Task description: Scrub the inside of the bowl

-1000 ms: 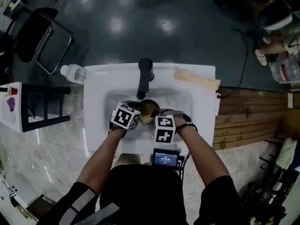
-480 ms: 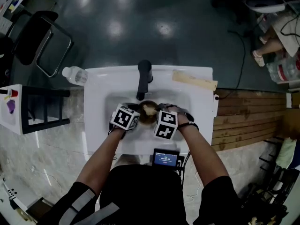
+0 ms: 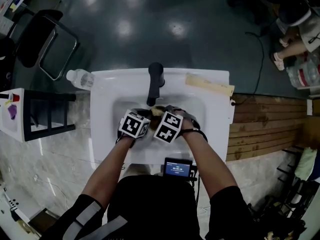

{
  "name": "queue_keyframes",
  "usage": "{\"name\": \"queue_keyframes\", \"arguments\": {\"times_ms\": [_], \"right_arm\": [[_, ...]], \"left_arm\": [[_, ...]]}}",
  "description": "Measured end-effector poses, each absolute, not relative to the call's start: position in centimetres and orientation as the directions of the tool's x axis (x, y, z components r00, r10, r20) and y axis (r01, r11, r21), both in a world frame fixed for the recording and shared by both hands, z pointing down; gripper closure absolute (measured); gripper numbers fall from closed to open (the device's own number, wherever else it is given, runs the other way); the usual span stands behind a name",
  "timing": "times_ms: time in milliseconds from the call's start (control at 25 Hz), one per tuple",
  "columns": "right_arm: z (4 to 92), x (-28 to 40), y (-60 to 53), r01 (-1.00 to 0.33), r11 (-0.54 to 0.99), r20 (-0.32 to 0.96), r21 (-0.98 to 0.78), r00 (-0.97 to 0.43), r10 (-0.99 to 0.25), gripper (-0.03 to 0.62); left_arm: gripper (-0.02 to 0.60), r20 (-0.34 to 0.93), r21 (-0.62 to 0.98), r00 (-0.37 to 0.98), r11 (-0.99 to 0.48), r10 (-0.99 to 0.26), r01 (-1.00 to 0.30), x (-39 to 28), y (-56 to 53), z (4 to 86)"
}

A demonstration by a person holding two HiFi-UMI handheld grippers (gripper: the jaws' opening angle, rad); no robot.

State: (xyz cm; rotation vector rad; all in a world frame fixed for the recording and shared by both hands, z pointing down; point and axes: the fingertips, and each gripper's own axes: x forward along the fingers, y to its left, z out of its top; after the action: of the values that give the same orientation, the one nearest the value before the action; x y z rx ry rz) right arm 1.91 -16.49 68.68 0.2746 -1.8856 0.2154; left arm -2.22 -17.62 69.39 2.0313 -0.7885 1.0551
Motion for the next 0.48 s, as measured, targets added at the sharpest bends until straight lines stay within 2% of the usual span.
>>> {"name": "queue_keyframes", "arguments": {"times_ms": [360,480], "right_arm": [[69.9,0.6,-15.0,-0.259,0.964,0.953,-0.065,-0.302,-0.017,0.554],[69.9,0.6,-14.5,-0.185,0.982,0.96,-0.04,-0.279,-0.013,0.554]], "left_arm": [[0.557,0.84,0.354,0.508,-0.515,-0.192,-0.781,-2.3,-17.8,69.6],[0.557,0.843,0.352,0.499,-0.495,-0.201,-0.794,-2.4,-17.9,69.7]]}}
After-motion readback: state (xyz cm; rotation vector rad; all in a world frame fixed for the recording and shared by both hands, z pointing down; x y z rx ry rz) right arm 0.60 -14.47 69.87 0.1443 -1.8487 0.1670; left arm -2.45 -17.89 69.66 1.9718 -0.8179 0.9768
